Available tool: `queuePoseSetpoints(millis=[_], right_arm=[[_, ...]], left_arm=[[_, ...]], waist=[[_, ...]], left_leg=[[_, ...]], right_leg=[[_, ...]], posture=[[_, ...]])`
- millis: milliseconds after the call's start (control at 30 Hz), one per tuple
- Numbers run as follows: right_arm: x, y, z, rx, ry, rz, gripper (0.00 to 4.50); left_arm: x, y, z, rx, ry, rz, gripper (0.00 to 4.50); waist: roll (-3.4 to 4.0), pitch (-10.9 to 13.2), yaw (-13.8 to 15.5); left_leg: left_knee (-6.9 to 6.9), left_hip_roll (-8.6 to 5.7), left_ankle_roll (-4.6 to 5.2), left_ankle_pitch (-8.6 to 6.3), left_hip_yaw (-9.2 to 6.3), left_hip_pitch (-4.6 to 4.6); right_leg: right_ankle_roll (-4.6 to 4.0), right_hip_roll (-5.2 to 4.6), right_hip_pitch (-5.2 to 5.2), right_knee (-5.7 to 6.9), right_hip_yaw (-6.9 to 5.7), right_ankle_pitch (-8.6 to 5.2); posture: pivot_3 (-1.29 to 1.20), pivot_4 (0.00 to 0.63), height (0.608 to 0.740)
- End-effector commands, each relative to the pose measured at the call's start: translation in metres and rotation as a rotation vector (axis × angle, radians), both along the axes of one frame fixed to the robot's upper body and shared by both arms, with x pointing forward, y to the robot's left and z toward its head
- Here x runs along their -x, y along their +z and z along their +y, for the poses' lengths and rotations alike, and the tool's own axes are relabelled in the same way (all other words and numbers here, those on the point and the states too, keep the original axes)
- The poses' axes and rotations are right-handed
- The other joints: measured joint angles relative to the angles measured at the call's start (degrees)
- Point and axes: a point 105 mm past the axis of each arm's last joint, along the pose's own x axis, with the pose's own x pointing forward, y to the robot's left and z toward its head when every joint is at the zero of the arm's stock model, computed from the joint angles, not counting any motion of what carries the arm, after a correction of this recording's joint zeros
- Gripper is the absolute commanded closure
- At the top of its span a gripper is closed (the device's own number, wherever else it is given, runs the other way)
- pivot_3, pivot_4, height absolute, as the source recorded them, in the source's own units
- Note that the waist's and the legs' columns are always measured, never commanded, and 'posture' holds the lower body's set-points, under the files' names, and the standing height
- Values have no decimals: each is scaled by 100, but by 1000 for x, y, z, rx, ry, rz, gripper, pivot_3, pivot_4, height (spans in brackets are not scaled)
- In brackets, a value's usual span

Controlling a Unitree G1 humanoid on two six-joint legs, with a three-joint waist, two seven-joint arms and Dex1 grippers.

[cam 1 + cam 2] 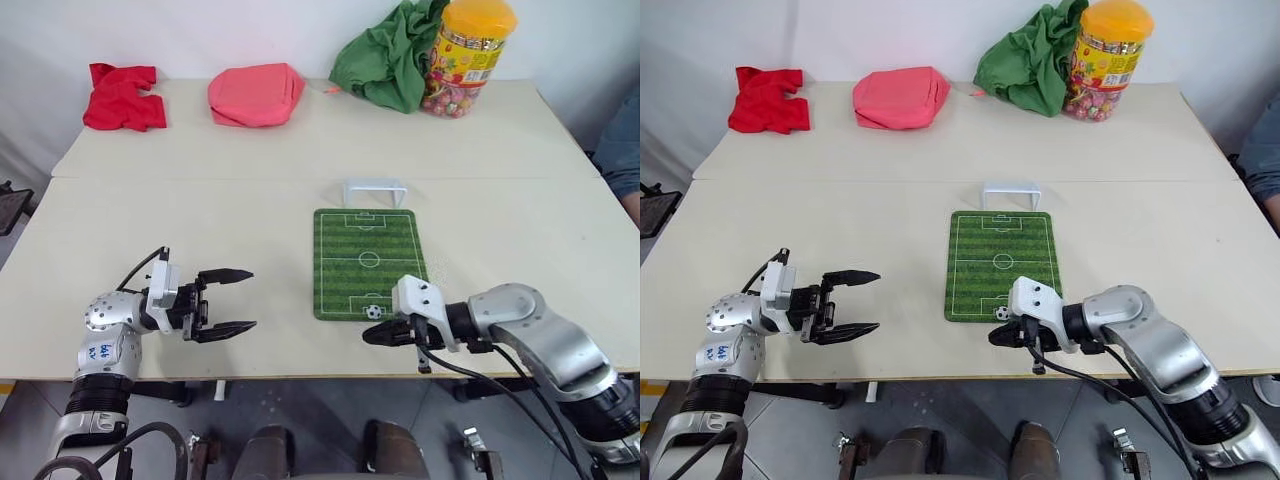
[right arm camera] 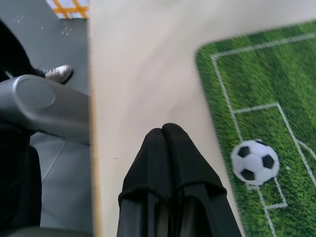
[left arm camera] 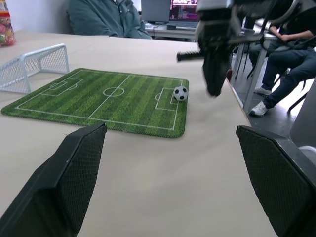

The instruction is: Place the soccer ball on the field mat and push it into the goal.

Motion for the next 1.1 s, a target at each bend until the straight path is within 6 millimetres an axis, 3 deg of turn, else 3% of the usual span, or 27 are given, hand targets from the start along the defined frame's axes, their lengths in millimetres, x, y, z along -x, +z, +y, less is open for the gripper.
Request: queuePoseSetpoints(millis=[33,167,300,400,467,567,733,900,1000,1100], right_arm=[[-7,6,-1,-5,8,-46,4486],[-22,9,-4,-16,-19,-75,4486],[-55,19,-15,0,-110,-177,4486],[-82,39,-22,-23,-214,-293,4486],[-98,66,-25,-85,-288,-385,4486],[-96,85,-21,-149,-292,-403,4486],[-83,78,-19,-149,-263,-377,4486],[-70,84,-23,-171,-240,-360,4486],[-67,89,-37,-164,-240,-350,4486],[-63,91,-65,-127,-266,-333,4486]], left_arm=[[13,6,2,-24,-99,-31,0],[14,7,4,-27,-85,-37,0],[13,7,4,-30,-76,-40,0],[11,7,4,-29,-68,-44,0],[10,7,4,-30,-64,-47,0],[9,7,3,-29,-60,-47,0],[8,6,1,-26,-64,-47,0],[2,13,0,-12,-62,-70,0],[-8,22,1,18,-27,-104,0],[-19,34,4,62,32,-147,0]], waist=[[0,0,1],[0,0,0],[0,0,-7],[0,0,-13],[0,0,-15],[1,0,-15],[1,0,7],[1,0,-6],[1,0,-5],[-1,1,15]], left_leg=[[0,0,0,0,0,0],[0,0,0,0,0,0],[0,0,0,0,1,1],[0,0,0,0,2,1],[-1,1,0,0,2,1],[-5,2,-1,1,2,-3],[-9,2,0,-2,-1,-4],[-7,3,0,-2,4,-4],[-3,2,1,-3,8,-3],[-4,2,1,-3,7,-3]], right_leg=[[0,0,0,0,0,0],[0,0,0,0,0,0],[0,0,0,0,0,0],[0,1,-1,1,1,0],[0,1,-2,1,0,0],[0,3,-8,2,1,0],[0,5,-6,-1,0,0],[0,5,-7,-1,2,0],[0,5,-7,-1,5,0],[0,5,-7,-2,4,0]], posture=[[0,150,740],[0,150,740],[0,150,740],[0,150,740],[0,150,740],[0,150,740],[0,150,740],[0,150,740],[0,150,740],[0,150,740]])
